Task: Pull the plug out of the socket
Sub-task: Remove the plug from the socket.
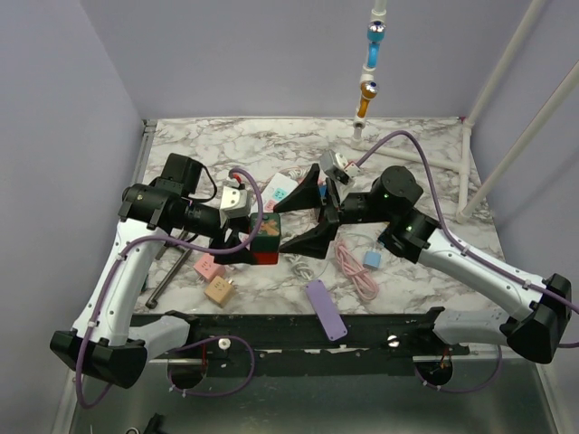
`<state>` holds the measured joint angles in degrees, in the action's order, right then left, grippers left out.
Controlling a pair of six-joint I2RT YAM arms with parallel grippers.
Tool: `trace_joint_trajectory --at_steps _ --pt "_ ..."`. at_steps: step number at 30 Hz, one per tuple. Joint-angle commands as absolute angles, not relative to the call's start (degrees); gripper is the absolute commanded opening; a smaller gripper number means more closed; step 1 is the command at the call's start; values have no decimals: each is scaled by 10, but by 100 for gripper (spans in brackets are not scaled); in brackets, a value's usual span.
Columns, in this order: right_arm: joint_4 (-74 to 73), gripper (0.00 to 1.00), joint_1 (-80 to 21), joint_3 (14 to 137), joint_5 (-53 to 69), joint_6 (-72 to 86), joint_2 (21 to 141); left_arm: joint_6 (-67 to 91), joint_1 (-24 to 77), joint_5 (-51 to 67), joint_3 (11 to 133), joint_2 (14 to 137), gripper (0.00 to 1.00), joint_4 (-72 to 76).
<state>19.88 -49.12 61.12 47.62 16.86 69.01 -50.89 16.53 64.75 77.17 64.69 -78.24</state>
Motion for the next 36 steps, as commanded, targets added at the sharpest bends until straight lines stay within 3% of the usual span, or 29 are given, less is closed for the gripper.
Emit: trace_joint_trajectory --at_steps 1,19,21,24,25,27,28,31,33,35,36 --pt "175 100 -503 629 465 132 700 -523 173 697 809 646 0 -790" --pt "178 98 -571 634 404 107 730 -508 202 680 822 636 0 -792" --pt "182 91 -570 637 396 112 732 -511 202 679 821 634 0 -797" --pt "174 66 -571 649 392 118 739 -511 203 675 820 630 0 -799" --pt "160 28 -571 658 387 120 743 -514 203 671 826 626 0 -802" --pt "150 9 -571 661 376 118 739 -507 204 668 832 625 0 -799" --pt "144 4 -571 661 370 116 736 -497 203 664 832 624 3 -790" --pt "141 1 -571 653 359 112 720 -449 203 647 827 613 46 -755" --pt "148 1 -571 645 354 113 712 -426 204 646 811 597 64 -726" --pt "156 1 -571 639 353 115 706 -398 203 650 786 571 98 -686" --pt "158 1 -571 637 351 115 703 -373 203 652 772 553 99 -655"
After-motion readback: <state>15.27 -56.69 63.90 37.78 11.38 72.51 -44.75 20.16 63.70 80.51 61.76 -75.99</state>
